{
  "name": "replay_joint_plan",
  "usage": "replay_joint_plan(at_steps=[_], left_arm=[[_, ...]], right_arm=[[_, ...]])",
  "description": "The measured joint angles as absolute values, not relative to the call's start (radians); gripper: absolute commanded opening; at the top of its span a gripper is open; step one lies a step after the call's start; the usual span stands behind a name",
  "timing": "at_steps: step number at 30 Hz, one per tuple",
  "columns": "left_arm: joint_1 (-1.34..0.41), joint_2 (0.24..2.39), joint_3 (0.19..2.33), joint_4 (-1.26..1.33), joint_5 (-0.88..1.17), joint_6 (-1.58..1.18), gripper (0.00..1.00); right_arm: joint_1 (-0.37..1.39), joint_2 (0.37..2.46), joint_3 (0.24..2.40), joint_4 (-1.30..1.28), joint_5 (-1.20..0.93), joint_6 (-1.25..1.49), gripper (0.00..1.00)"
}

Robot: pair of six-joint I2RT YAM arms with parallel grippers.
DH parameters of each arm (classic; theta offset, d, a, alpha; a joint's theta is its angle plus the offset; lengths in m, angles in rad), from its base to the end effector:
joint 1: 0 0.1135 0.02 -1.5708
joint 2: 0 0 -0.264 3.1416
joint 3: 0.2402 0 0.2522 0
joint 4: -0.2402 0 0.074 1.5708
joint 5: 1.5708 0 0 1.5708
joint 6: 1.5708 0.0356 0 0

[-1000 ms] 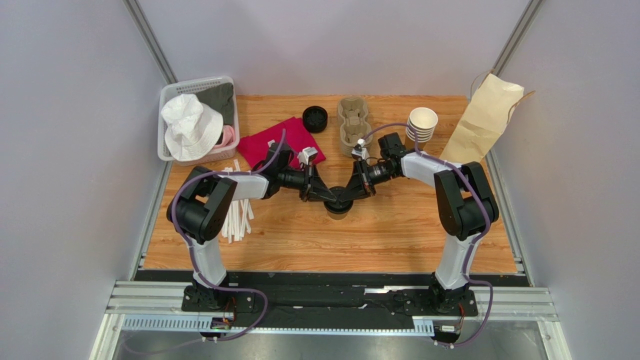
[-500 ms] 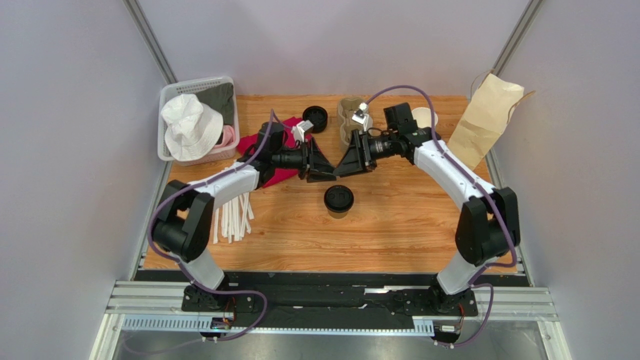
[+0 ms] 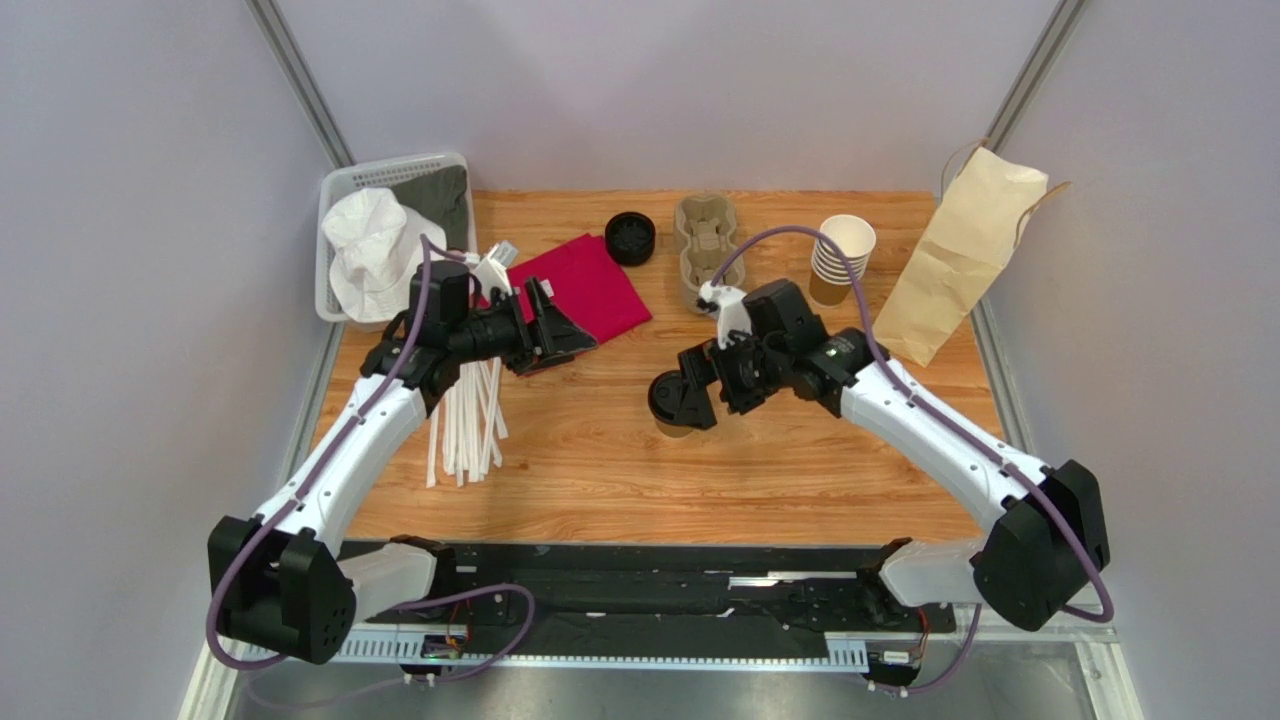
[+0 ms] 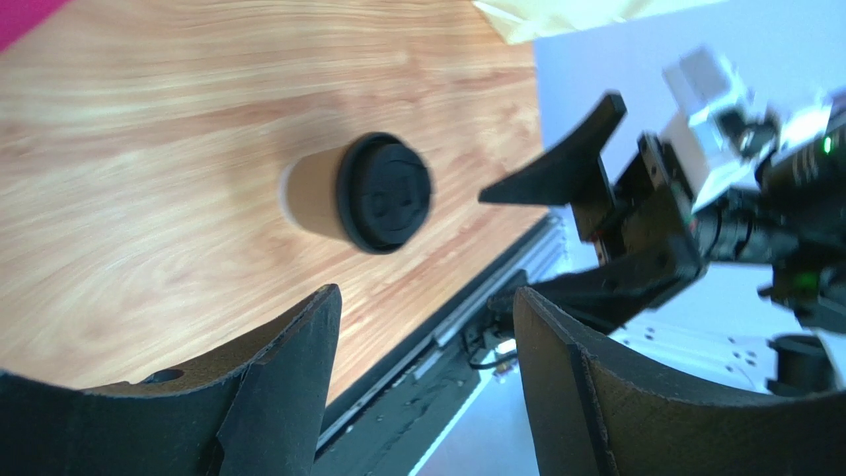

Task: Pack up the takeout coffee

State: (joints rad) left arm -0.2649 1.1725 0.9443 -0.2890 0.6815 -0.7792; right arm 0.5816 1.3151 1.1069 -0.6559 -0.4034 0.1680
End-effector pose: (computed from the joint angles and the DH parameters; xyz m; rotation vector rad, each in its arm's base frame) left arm 0.2433 -0.0892 0.3096 -0.1207 2.2423 -1.3138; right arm 0.2218 0.1625 0.2958 -0.6998 2.4148 0.8155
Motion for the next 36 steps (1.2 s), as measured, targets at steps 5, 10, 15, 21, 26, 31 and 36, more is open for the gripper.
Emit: replay_joint_plan(at_steps=[5,10,15,21,26,31,36], left_arm=[[-0.171,1.163,0.922,-0.353,0.66,-0.751,0.72],[-0.123,1.163,0.921,-0.357,0.662,-0.75,0.71],[-0.104,1.173,0.923,-0.36,0.681,-0.735,0.7],[-0.069,1.203,0.925,-0.363,0.706,-0.732,0.7],[-0.056,1.215,0.925,-0.362,0.718,-0.73,0.7],[-0.036,1.228,0.925,-0.358,0.731,-0.73,0.7],[-0.021,1.253,0.925,-0.352,0.741,-0.73,0.7]], right_arm=[[0.662,1.344,1.048,-0.661,-0.309,0.141,1.0],[0.675,1.434,1.055,-0.649,-0.277,0.142,1.0],[0.68,1.552,1.098,-0.647,-0.269,0.145,1.0],[0.68,1.631,1.156,-0.646,-0.251,0.156,1.0],[0.68,1.684,1.223,-0.619,-0.221,0.172,1.0],[0.667,1.766,1.296,-0.584,-0.208,0.187,1.0],[0.647,1.855,1.384,-0.562,-0.235,0.188,1.0]])
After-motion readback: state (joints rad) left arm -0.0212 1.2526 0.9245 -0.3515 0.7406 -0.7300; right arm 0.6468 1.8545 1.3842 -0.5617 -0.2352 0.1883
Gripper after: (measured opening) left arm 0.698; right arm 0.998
